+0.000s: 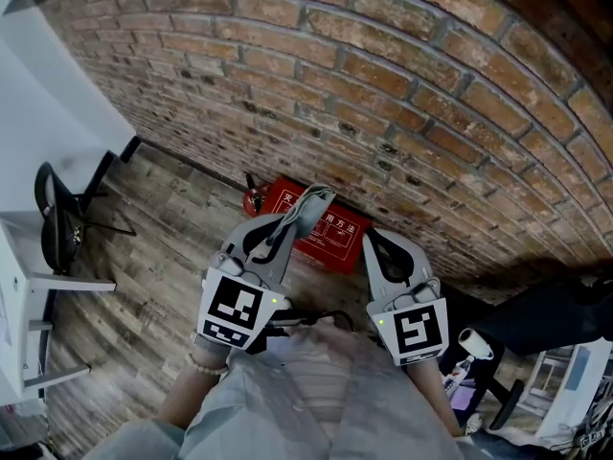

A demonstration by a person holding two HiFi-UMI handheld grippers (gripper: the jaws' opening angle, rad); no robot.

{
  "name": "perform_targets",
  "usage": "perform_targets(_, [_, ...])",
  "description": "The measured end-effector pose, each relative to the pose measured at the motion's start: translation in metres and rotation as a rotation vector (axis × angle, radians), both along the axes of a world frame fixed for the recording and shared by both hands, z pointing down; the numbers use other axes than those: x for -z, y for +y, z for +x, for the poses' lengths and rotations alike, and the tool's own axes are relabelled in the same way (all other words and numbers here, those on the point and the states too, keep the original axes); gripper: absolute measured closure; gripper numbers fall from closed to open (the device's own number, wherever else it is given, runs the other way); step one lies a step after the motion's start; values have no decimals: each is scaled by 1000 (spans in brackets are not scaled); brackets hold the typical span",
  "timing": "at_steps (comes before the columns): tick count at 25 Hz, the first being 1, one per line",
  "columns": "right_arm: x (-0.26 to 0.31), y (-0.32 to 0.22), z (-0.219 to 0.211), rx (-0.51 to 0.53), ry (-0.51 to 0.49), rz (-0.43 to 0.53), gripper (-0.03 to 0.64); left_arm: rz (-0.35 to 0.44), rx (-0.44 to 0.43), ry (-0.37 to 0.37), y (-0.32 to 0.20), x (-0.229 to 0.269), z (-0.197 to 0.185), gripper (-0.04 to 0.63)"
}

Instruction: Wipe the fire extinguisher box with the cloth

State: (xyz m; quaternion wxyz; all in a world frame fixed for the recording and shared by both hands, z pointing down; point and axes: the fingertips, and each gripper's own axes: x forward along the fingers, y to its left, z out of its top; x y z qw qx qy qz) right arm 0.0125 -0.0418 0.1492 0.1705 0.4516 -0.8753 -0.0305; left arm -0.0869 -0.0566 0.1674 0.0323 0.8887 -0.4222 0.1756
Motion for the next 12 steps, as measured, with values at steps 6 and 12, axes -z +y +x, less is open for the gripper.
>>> perform_targets(6, [-1, -1, 1, 1, 7, -3, 607, -5, 1, 4, -1, 0, 0, 583])
perform_targets(12, [-2, 0, -2, 7, 14, -6, 607, -5, 2, 1, 0, 0, -2, 583])
